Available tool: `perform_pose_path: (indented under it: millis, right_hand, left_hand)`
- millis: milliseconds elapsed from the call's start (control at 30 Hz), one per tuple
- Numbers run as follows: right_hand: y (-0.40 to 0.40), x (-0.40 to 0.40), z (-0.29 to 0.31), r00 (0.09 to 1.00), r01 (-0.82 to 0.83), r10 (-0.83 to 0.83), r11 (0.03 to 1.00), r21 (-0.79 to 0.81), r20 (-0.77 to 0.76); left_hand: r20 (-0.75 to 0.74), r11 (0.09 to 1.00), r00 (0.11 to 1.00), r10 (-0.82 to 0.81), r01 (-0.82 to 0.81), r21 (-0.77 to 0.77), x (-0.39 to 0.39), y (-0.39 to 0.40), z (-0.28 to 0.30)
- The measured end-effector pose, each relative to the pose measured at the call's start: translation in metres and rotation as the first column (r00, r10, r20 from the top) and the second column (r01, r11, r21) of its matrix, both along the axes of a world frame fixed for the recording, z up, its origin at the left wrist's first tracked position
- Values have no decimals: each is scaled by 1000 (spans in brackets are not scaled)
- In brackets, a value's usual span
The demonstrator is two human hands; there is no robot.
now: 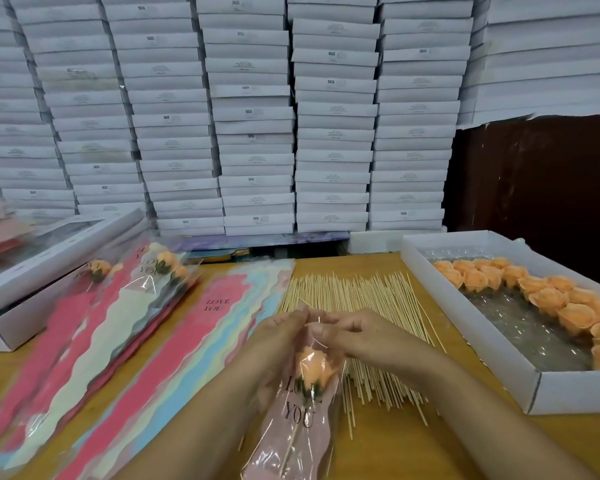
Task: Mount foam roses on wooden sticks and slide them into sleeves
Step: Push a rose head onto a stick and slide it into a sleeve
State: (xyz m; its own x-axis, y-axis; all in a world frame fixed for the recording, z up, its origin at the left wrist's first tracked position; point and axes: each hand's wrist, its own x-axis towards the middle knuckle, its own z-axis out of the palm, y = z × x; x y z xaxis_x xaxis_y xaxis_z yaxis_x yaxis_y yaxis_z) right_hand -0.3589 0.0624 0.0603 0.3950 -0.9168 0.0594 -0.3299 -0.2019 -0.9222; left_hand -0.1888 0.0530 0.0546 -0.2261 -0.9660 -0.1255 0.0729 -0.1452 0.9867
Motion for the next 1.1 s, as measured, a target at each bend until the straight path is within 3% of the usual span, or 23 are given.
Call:
perform_pose_path:
  millis: [100, 200, 267, 367, 433, 533, 700, 867, 1100]
  right_hand:
    - [0, -2, 0, 988, 123, -117, 991, -55, 100]
    - [-4, -6, -5, 905, 337, -321, 942, -8, 277]
    - [-2, -9, -11, 901, 295, -322, 946, 135, 290]
    - [5, -7, -21, 951, 96, -173, 952, 291, 254]
    - [10, -2, -26, 965, 18, -101, 947, 320, 244]
    - [12, 5, -33, 974, 42, -103, 957, 287, 201]
    - [5, 2, -31, 943, 141, -202, 963, 230, 265]
    - [-5, -8, -29, 878, 338, -377, 924, 177, 293]
    - [-4, -5, -38, 874, 293, -368, 921, 258, 319]
  left_hand:
    - [-69, 1000, 998, 2, 0, 27, 0, 1, 2]
    - [-115, 999, 993, 33, -31, 22, 2, -1, 3]
    - [-143, 997, 987, 74, -72, 15, 3, -4, 5]
    - [-165, 994, 981, 106, -107, 2, 3, -7, 8]
    - [-200, 994, 974, 105, -109, -12, 3, -7, 10]
    - [-217, 994, 971, 104, -107, -1, 2, -7, 6]
    - [-100, 993, 994, -45, 56, 108, 7, -1, 1]
    - [155, 965, 963, -219, 191, 178, 14, 8, -15]
    - [172, 975, 967, -186, 161, 151, 12, 11, -24]
